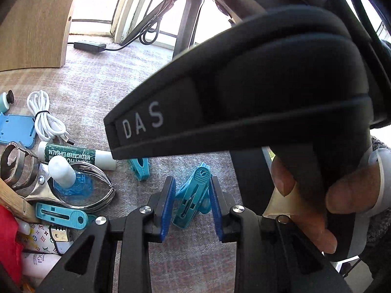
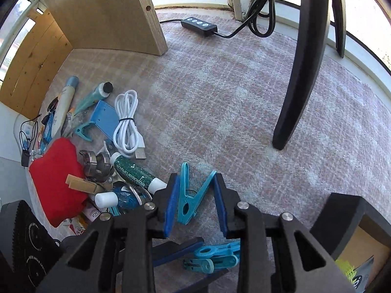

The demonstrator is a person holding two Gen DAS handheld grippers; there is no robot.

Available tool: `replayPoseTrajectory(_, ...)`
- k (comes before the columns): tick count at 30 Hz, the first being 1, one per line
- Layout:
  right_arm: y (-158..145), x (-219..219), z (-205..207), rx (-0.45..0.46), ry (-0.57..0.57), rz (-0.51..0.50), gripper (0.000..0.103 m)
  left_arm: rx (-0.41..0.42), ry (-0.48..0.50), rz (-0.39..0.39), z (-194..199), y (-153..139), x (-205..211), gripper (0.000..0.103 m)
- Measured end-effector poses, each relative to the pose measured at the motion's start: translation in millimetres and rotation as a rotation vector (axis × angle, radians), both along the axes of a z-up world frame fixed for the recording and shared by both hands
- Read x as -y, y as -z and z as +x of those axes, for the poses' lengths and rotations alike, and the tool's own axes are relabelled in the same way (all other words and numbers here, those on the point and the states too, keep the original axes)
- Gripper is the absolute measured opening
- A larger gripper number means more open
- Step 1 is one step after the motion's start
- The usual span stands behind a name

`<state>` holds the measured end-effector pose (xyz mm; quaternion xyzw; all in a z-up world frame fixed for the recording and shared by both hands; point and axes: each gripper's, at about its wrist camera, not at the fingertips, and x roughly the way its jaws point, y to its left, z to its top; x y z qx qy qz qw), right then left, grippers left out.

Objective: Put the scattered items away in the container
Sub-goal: 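Grasp a blue clothespin with the left tool while the right tool grasps another, then carry both blue clothespins into the black tray and open both tools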

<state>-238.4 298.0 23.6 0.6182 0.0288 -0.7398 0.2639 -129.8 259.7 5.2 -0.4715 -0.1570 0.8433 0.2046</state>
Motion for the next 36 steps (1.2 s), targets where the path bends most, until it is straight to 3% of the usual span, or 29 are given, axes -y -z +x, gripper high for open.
replayPoseTrajectory(3, -1.4, -4.5, 0.5, 0.004, 0.018, -0.021, 0.028, -0.008, -0.003, 0.012, 0.5, -3.0, 0.9, 0.011)
replayPoseTrajectory(19, -28.6, -40.8, 16.0, -0.037, 0.095, -0.082, 0.028, -0.084, -0.007, -0.013, 33.5, -46.9, 12.3, 0.011)
replayPoseTrajectory(28, -74.6, -77.8, 36.3, -0.111, 0.144, -0.076, 0.028, -0.110, 0.003, -0.035, 75.0, -70.7, 19.4, 0.011)
replayPoseTrajectory(36, -89.1, -148.8, 88.2, -0.166, 0.280, -0.061, 0.028, -0.101, 0.120, -0.011, 90.7, -82.7, -29.9, 0.011)
